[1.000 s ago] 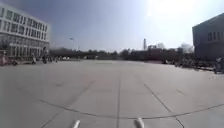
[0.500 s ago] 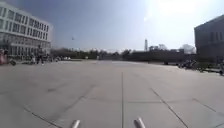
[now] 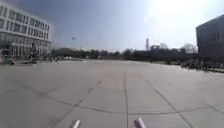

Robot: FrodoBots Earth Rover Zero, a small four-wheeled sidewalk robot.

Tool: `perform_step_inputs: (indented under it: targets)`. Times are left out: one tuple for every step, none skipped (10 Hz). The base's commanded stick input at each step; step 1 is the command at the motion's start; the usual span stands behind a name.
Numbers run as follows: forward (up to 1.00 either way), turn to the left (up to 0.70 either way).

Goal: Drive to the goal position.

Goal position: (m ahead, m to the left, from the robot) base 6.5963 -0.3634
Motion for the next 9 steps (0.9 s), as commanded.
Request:
perform_step_inputs:
  targets:
    - [0.7, -0.14]
    - [0.7, -0.21]
    - [0.7, -0.13]
    - [0.7, -0.22]
    - [0.7, -0.33]
    - [0.7, -0.01]
    - [0.7, -0.04]
    - [0.7, -0.33]
    - [0.7, -0.24]
